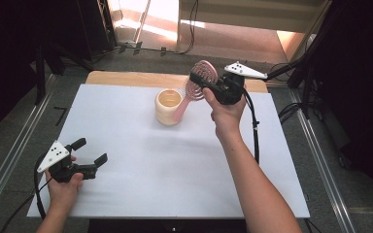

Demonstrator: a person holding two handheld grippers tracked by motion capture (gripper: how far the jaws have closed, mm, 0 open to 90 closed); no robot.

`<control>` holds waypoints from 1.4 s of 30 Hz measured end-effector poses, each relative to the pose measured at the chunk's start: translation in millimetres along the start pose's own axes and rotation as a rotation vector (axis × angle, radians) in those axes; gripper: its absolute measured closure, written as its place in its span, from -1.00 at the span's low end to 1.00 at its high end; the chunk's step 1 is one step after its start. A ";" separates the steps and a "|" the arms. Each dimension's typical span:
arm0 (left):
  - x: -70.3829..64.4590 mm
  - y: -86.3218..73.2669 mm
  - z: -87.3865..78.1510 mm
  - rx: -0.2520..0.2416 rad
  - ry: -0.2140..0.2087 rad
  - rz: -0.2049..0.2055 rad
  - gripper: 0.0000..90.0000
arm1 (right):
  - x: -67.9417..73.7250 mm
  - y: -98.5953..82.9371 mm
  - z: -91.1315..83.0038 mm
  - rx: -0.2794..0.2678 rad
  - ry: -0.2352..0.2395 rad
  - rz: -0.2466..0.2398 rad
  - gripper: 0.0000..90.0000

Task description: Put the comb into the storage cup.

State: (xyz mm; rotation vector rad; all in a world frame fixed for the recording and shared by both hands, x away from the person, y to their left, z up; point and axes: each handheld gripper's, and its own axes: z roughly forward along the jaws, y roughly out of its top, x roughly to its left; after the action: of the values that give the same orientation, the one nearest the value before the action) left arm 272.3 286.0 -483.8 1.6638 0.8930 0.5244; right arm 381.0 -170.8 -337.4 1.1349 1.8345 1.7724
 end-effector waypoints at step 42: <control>-1.3 -0.3 0.8 0.006 -0.015 0.005 -1.00 | -19.0 15.8 41.6 -0.061 -0.069 0.010 0.35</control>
State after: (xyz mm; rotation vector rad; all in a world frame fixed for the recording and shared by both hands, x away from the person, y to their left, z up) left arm 272.0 284.5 -484.2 1.6732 0.8809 0.5128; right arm 427.6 -158.6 -334.2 1.1693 1.7259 1.7601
